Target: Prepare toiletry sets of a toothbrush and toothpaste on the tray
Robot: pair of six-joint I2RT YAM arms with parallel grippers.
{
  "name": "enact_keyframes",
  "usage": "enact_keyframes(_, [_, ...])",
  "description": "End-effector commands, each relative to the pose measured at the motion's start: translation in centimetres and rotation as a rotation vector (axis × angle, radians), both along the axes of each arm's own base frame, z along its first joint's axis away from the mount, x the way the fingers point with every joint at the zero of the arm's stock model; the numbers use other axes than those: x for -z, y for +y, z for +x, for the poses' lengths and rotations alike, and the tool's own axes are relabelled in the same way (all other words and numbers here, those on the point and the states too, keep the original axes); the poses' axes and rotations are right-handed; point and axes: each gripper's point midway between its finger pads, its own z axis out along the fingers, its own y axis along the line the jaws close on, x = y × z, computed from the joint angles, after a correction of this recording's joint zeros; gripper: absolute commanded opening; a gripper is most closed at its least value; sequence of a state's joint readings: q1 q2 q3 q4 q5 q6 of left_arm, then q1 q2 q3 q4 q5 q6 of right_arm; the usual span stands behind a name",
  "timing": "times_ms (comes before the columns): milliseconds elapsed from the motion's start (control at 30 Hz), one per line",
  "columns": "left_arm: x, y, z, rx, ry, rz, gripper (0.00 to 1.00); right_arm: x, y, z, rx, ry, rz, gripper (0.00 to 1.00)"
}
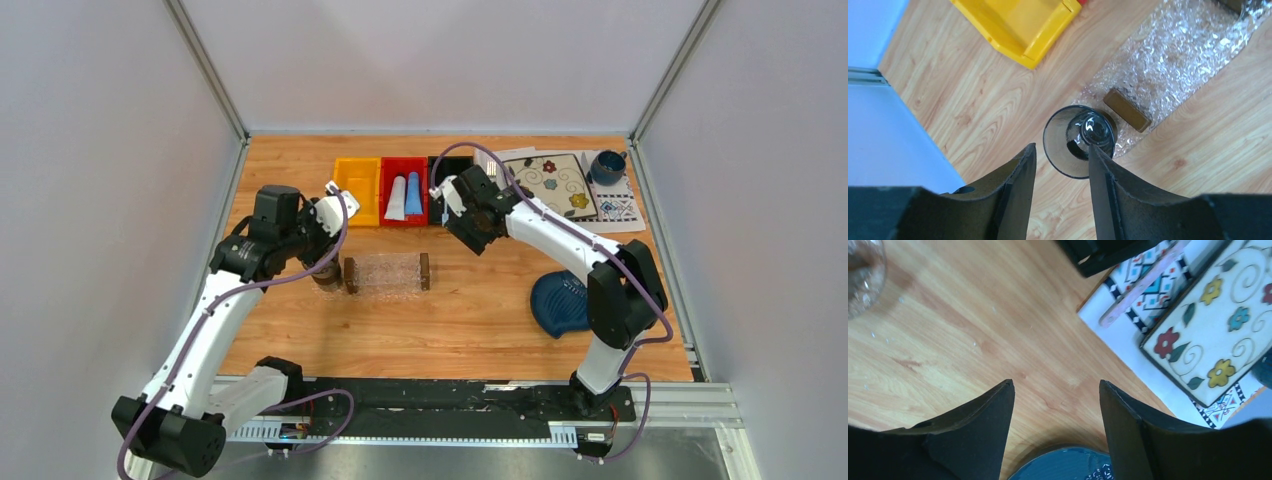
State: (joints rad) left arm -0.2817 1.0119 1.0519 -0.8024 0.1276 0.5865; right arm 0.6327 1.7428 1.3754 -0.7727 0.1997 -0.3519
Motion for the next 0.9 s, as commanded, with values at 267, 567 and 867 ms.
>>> enact_keyframes(267, [-5.6, -0.8, 1.7, -0.103, -0.207, -0.180, 0.52, -9.6, 4.0, 5.7, 0.179, -0.232, 0.234, 0.64])
enact_keyframes(567, [-5.8, -0.7, 1.8, -0.119, -0.237, -0.199, 0.52, -10.8, 6.1, 8.7, 0.292, -0.270, 0.347, 0.61])
enact_keyframes(867, [-5.0, -0.3, 1.1, -0.125, -0.239, -0.185, 0.53, -10.0, 7.0, 10.6, 0.330, -0.275, 0.375, 0.60])
